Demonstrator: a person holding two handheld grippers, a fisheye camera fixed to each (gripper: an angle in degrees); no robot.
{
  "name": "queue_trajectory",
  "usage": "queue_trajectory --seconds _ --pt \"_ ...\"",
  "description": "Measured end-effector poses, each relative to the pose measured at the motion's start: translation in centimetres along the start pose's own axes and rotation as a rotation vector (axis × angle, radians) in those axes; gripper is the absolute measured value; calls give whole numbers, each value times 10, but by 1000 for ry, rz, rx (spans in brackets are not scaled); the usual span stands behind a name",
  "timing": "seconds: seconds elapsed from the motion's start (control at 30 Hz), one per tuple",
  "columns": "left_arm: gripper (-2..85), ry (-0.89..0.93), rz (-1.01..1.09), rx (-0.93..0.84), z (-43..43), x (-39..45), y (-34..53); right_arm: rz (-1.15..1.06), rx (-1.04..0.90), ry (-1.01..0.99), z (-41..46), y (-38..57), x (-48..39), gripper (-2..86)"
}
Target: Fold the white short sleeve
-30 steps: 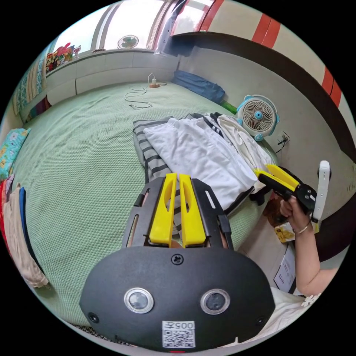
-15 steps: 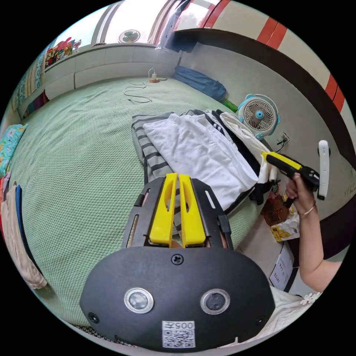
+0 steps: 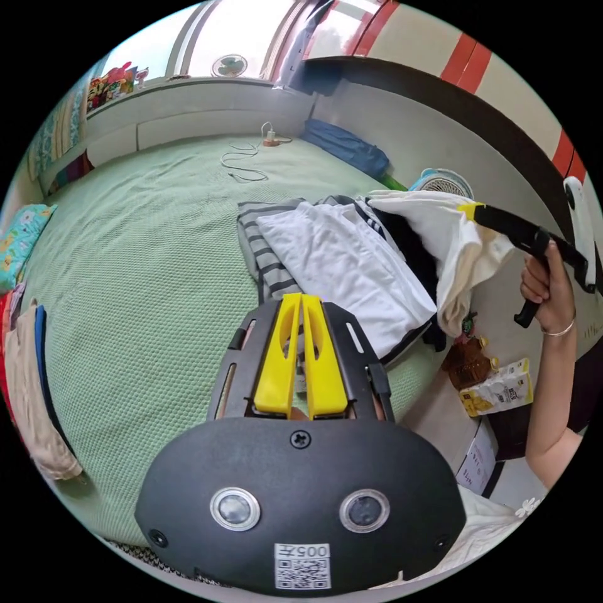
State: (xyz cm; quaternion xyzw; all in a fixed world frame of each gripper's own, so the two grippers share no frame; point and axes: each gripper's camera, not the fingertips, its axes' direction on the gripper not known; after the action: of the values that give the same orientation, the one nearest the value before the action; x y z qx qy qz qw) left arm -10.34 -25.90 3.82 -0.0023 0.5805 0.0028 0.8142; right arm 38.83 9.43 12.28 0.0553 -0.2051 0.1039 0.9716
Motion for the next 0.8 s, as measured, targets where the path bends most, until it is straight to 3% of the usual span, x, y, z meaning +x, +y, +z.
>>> queue_trajectory --seconds 0.2,0.3,0.4,0.53,0.8 --pt "-3 -257 -260 82 -65 -111 40 -166 61 -289 1 -59 -109 -9" --pt "0 -359 -433 66 -91 -166 78 -233 -25 -423 37 -83 -183 18" --pt "9 -352 -437 98 -111 -193 98 -251 -48 -385 55 -92 -227 110" --pt "40 -312 -397 33 -102 -220 106 -126 50 -345 58 -83 -222 117" --pt "84 -102 -373 -114 -64 -260 108 108 -205 -259 162 -89 -177 114"
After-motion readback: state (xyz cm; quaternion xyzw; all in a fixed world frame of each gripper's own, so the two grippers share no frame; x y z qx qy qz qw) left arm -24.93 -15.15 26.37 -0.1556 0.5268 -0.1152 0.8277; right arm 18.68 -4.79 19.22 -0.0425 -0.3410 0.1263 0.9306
